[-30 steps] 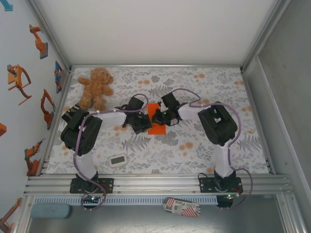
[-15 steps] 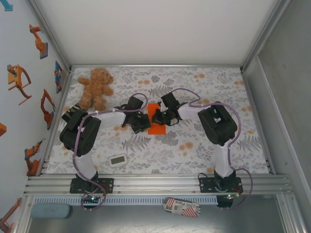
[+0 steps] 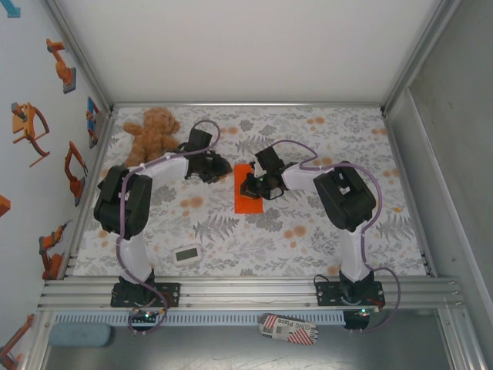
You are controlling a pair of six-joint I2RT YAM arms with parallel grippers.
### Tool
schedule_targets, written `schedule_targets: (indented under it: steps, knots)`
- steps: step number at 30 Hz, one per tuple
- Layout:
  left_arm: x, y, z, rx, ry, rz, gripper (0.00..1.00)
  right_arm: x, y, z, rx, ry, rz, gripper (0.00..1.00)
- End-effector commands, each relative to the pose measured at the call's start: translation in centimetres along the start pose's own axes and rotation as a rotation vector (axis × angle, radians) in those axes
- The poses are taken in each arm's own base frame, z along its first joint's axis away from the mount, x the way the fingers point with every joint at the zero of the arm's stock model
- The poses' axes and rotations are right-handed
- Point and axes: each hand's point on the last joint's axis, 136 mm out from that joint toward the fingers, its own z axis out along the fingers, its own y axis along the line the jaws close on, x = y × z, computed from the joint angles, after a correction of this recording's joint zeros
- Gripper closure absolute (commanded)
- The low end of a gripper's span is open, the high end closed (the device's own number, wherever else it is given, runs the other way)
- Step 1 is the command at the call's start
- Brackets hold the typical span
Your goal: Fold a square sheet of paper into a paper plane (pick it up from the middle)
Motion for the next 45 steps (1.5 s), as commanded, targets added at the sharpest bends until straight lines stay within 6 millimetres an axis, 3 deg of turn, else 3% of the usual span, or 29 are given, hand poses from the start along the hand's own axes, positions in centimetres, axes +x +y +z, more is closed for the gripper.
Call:
schedule_targets:
  steps: [1,7,12,21,26,32,39,45]
  knots:
    - [-0.2,-1.1,1.9,0.045,0.054,0.052,0.76,1.5,-1.2,-0.2,0.048,0.042,-0.027,1.0]
    - [-0.8,-1.7,4.6,0.081,0.097,0.041,0.76,2.4,-1.3,-0.5,0.052,0.085,-0.087,1.0]
    - [-0.5,-0.5,5.8,0.046,0.112,0.022,0.77,2.3,-1.1,-0.7,0.052,0.09,-0.095,1.0]
    - [0.5,2.0,6.1,-0.038,0.124,-0.015,0.79,0.5,0.8,-1.2,0.002,0.013,-0.089,0.96]
    - [0.7,2.5,6.1,-0.049,0.125,-0.024,0.79,-0.5,2.2,-1.5,-0.049,-0.032,-0.092,0.96]
    - [0.8,2.7,6.3,-0.054,0.129,-0.032,0.79,-1.0,2.4,-1.6,-0.051,-0.053,-0.093,0.96]
    - [0.5,2.0,5.8,-0.037,0.122,-0.028,0.79,-0.7,1.2,-1.1,-0.013,-0.04,-0.07,0.96]
    - [-1.2,-2.2,2.1,0.073,0.05,0.004,0.75,-0.7,1.4,-1.3,-0.014,-0.046,-0.074,0.96]
